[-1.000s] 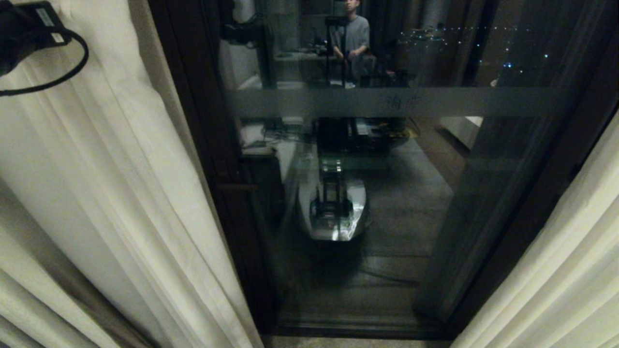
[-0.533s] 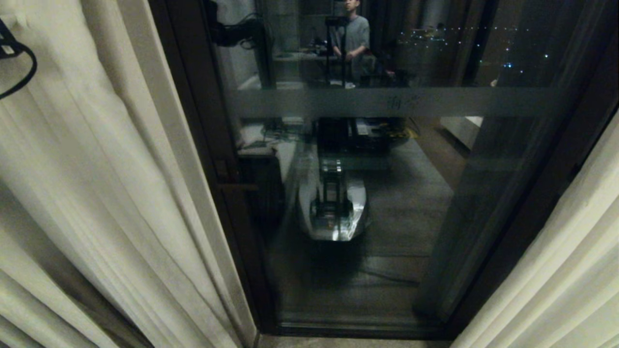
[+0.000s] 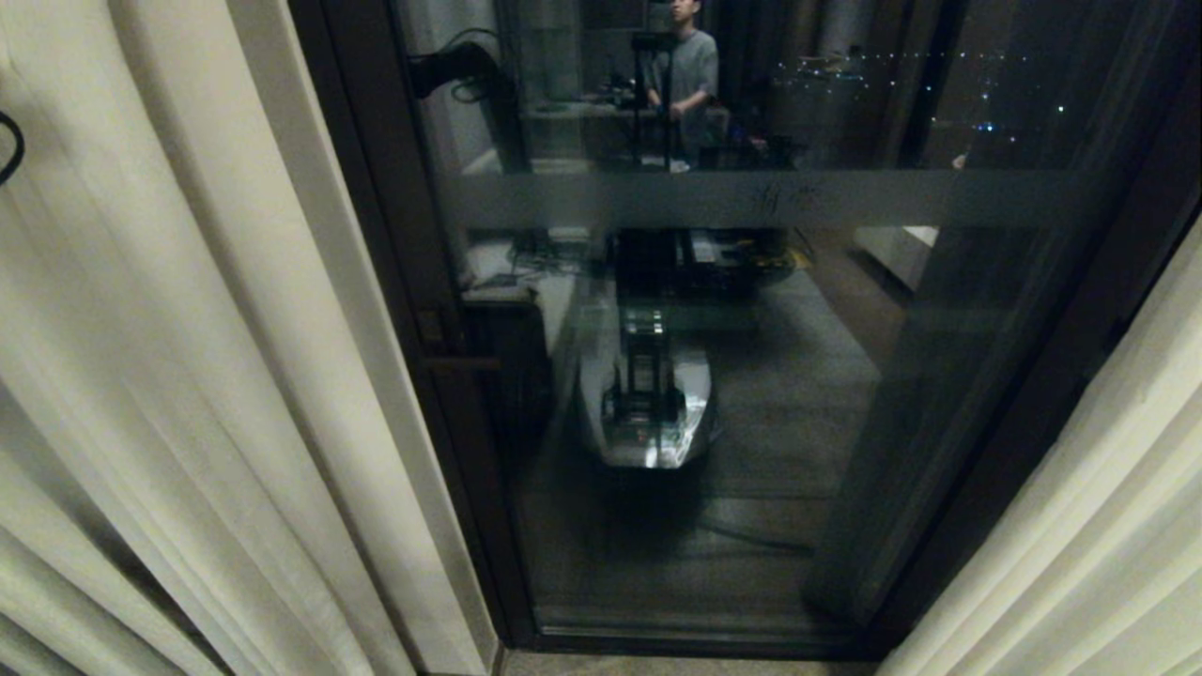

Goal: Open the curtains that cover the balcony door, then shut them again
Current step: Pull the inner curtains open on both sides

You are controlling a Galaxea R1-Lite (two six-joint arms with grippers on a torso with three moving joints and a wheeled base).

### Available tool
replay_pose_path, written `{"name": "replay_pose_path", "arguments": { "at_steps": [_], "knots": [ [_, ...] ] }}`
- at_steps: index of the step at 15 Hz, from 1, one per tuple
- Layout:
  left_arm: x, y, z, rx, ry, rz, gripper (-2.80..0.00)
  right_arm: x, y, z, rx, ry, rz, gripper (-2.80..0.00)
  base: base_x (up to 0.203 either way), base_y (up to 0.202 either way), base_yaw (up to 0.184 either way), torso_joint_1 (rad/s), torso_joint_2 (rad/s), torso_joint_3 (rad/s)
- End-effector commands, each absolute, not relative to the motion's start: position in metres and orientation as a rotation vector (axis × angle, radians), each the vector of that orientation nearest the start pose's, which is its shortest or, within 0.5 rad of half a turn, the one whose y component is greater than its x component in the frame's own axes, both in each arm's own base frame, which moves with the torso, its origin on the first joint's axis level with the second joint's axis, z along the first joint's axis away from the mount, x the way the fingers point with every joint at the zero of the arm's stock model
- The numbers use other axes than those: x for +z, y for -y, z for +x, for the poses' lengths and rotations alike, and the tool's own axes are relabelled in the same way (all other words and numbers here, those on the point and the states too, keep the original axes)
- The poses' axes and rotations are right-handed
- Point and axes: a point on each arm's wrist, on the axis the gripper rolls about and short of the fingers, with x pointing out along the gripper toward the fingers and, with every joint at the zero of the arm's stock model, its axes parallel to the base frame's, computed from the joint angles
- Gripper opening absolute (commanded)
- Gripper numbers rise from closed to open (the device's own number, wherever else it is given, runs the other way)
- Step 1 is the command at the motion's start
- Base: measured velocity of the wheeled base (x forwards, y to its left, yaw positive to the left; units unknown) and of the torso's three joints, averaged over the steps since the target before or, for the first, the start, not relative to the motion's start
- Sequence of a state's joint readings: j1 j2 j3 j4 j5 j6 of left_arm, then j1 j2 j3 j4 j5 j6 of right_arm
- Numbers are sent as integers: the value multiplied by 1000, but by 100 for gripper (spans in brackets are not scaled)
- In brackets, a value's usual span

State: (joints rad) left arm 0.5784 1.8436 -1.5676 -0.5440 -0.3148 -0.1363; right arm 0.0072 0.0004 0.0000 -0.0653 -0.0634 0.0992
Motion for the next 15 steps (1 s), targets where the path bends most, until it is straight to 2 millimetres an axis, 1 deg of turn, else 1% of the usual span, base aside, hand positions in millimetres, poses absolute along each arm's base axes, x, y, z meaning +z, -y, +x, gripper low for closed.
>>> {"name": "replay_pose_path", "arguments": {
  "at_steps": [1,4,10,13,15],
  "knots": [
    [324,-217,323,266,229,-28,-280,82,2,-23,-52,69,102,-280,0,0,0,0,0,0],
    [312,-250,326,291,238,-9,-280,82,2,-23,-52,69,102,-280,0,0,0,0,0,0],
    [303,-301,325,329,272,33,-280,82,2,-23,-53,69,102,-280,0,0,0,0,0,0],
    [295,-314,322,351,290,48,-280,82,2,-23,-53,69,102,-280,0,0,0,0,0,0],
    [293,-318,321,359,308,58,-280,82,2,-23,-53,69,102,-280,0,0,0,0,0,0]
  ]
}}
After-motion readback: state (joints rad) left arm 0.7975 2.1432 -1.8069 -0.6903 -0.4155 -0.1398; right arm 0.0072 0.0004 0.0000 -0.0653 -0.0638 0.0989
